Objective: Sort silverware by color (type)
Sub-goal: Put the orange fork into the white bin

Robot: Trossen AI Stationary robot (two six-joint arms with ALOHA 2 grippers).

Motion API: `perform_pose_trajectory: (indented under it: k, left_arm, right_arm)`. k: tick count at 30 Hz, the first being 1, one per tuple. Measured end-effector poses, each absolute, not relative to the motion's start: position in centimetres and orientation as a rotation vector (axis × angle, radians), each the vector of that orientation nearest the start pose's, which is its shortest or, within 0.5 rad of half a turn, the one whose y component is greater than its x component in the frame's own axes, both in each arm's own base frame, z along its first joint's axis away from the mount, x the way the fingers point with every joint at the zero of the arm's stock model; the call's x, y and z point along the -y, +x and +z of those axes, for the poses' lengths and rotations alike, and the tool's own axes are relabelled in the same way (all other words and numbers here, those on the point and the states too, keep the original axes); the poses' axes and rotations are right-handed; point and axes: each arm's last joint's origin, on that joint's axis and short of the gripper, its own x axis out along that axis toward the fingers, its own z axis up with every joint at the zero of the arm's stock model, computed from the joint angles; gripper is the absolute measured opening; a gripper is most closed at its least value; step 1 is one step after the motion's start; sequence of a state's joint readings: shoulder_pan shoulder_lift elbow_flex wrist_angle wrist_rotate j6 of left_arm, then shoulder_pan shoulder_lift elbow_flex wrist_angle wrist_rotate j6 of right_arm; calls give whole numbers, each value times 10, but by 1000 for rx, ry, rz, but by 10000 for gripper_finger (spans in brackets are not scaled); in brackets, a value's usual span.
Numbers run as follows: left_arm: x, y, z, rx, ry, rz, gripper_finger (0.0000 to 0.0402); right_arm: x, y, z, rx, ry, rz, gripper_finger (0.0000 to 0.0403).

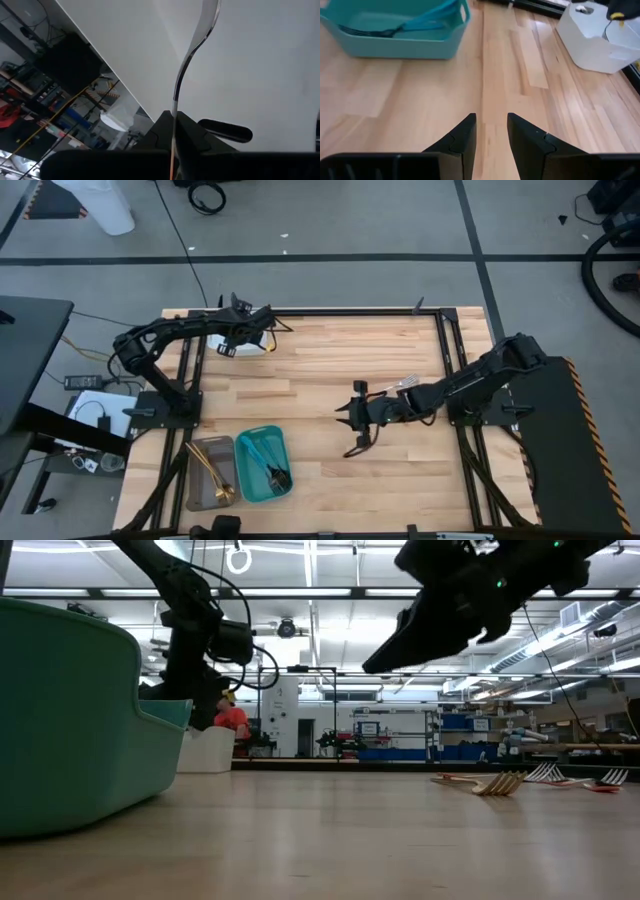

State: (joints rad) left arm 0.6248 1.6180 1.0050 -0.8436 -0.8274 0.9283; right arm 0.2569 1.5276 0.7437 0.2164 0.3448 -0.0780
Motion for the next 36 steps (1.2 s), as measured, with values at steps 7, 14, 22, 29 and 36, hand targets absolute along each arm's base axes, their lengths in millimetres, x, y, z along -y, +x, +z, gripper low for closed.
perform_pose_trajectory:
  k: [7,14,22,29,36]
  left_arm:
    - [-178,214,187,-1944,707,308,16]
    - [-179,216,186,-1894,673,302,33]
    - [-183,220,188,-1872,715,394,84]
    - [-175,224,194,-1926,814,469,93]
    - [-154,239,217,-1732,793,472,74]
  right_arm:
    - [-50,309,170,-573,-272,-59,120]
    - [-36,317,161,-571,-270,2,120]
    - [-29,318,163,-557,-233,52,120]
    - [-28,318,163,-559,-235,59,120]
    - [-16,312,160,-654,-226,19,120]
